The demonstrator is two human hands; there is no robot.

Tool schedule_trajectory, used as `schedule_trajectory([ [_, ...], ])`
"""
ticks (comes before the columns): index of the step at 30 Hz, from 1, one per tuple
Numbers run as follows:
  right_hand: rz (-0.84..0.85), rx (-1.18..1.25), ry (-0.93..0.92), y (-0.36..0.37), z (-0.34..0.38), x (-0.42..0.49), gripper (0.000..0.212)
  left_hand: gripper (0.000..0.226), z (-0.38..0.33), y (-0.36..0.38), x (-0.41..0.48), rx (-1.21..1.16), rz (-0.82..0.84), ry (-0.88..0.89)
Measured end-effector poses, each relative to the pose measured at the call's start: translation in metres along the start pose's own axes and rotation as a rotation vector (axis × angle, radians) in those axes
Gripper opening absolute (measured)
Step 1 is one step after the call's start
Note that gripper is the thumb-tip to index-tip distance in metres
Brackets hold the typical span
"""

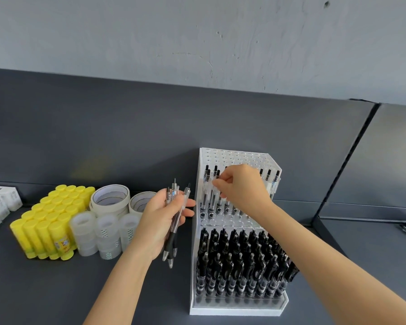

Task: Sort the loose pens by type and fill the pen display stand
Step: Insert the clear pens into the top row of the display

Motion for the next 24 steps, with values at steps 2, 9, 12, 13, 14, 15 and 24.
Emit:
schedule_trajectory([
  [2,0.014,-0.009,0.002,0.000,0.001,-0.001,0.024,0.013,-0.003,0.000,0.001,0.023,-0.009,0.029],
  [9,0.052,0.156,0.040,-0.016,0.007,-0.015,0.022,0.009,-0.019,0.014,-0.002,0.073,0.110,0.136],
  [12,0.193,0.380,0.099,-0.012,0.012,-0.020,0.015,0.006,-0.027,0.026,-0.003,0.143,0.174,0.192],
  [13,0.219,0.437,0.123,-0.011,0.011,-0.020,0.014,0.006,-0.028,0.029,-0.003,0.173,0.180,0.205],
  [14,0.237,0.475,0.143,-0.011,0.010,-0.021,0.013,0.007,-0.030,0.031,-0.002,0.203,0.179,0.215],
  [15,0.248,0.502,0.166,-0.011,0.009,-0.021,0.012,0.009,-0.031,0.033,-0.002,0.233,0.176,0.224],
  [24,-0.076,0.703,0.231,-0.044,-0.006,-0.013,0.009,0.010,-0.026,0.017,0.002,0.210,0.016,0.223],
])
Point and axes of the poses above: each hand's wrist, its own x-axis towards the middle knuckle, its own y-axis out of the palm, z = x × y, the point moved 4 cm from there along x, towards the middle knuckle, and after that the axes turned 4 degrees about y, right-handed, at the moved point
